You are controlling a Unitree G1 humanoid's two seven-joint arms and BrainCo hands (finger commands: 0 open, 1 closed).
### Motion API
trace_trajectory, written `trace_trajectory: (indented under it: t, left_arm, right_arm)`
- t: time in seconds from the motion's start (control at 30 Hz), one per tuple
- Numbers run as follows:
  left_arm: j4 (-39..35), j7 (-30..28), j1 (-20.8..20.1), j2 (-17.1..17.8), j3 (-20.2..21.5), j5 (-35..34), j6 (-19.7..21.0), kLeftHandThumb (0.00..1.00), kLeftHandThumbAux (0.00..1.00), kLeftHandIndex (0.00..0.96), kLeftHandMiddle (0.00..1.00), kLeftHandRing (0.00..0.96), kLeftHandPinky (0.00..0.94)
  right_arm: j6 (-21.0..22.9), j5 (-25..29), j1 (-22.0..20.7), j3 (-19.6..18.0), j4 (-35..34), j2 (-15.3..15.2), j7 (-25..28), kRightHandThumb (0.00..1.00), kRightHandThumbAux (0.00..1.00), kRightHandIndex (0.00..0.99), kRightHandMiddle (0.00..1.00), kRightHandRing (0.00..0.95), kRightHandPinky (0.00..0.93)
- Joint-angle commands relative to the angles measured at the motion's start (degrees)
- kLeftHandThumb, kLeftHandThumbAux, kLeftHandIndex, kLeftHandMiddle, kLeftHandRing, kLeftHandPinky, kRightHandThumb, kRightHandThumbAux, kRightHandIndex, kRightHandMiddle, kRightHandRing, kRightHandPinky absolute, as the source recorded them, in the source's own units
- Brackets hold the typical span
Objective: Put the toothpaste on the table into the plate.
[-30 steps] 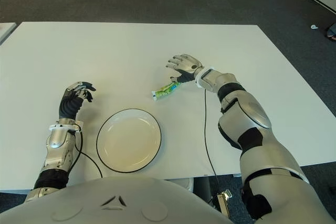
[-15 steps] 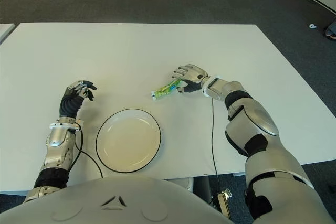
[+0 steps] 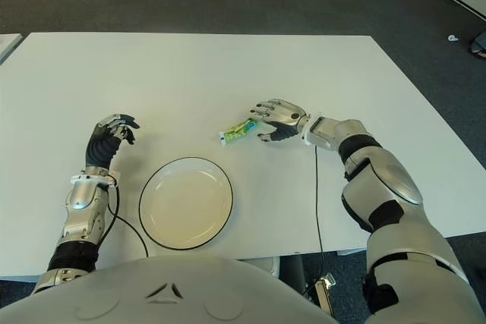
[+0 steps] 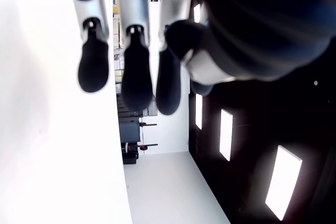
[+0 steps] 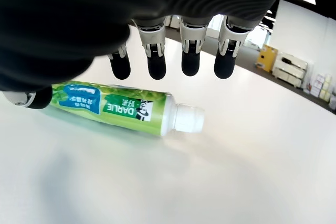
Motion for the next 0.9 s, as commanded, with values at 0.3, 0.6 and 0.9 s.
trace_trajectory:
  t: [0.3, 0.6, 0.9]
  left_arm:
    - [-0.4, -0.8, -0.3, 0.0, -0.5, -0.8, 0.9, 0.835, 0.674, 0.421, 0.504, 0.653, 0.650]
    - [-1.9, -0.7, 0.5, -0.2, -0.6, -1.0, 1.8, 0.836, 0.674, 0.422, 0.506, 0.654, 0.646]
    - [-3.8, -0.3, 1.4, -0.5, -0.5, -1.2, 3.6, 0.836, 0.673, 0.422, 0.505, 0.654, 0.653]
  right_arm:
    - [-1.4, 2.2, 2.1, -2.7, -2.6, -0.2, 3.8, 0.545, 0.164, 0.000, 0.000, 0.000, 0.000]
    - [-0.9, 2.3, 2.9, -3.4, -4.0, 0.1, 3.8, 0.542, 0.150, 0.000, 0.000, 0.000, 0.000]
    - [1.1, 0.6, 2.3, -2.7, -3.5, 1.5, 1.1, 0.536, 0.142, 0.000, 0.000, 0.000, 0.000]
